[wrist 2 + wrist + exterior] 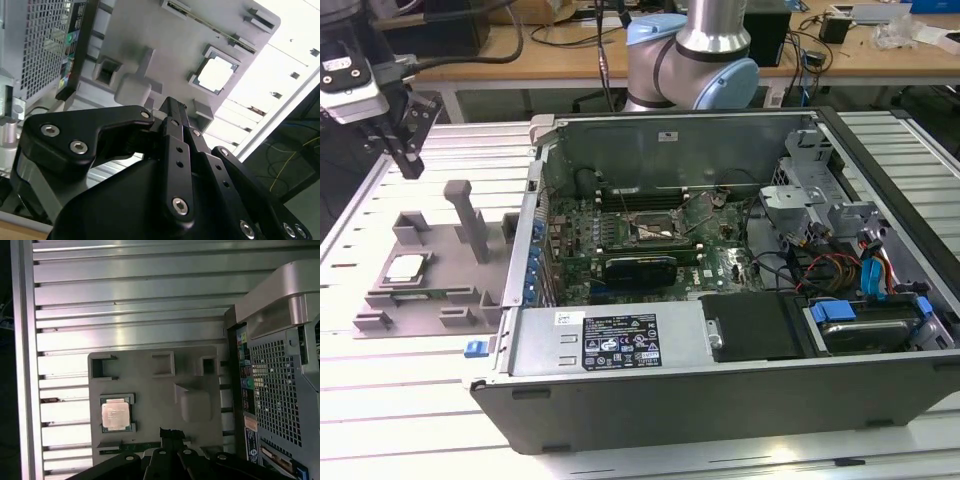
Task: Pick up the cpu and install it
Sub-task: 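Reach for the cpu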
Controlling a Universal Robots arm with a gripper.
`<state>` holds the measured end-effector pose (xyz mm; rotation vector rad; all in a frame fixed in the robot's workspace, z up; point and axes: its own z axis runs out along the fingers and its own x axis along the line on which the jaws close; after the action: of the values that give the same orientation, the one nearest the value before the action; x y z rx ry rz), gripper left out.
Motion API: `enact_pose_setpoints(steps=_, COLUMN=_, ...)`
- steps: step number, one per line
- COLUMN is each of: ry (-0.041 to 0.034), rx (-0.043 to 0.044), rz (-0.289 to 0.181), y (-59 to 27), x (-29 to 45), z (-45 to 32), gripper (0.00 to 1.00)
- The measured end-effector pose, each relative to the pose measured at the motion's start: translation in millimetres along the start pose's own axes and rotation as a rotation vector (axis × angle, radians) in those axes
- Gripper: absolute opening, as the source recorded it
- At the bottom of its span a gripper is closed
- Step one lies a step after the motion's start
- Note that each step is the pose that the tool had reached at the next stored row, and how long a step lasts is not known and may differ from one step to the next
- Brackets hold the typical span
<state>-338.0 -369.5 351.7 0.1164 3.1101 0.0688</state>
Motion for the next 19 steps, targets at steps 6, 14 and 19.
enact_pose_setpoints(steps=6, ry=-0.0001, rx=0.0, rz=0.0, y=0.6, x=14.2, z=12.6, gripper=0.11)
enact_pose_setpoints(steps=14, ry=-0.0001, rx=0.0, rz=0.0, y=-0.2, x=31.3, z=33.1, gripper=0.11)
enact_pose_setpoints(steps=19, ry=0.0002, rx=0.0001, rz=0.0, y=-0.5, x=34.8, z=40.8, gripper=0.11)
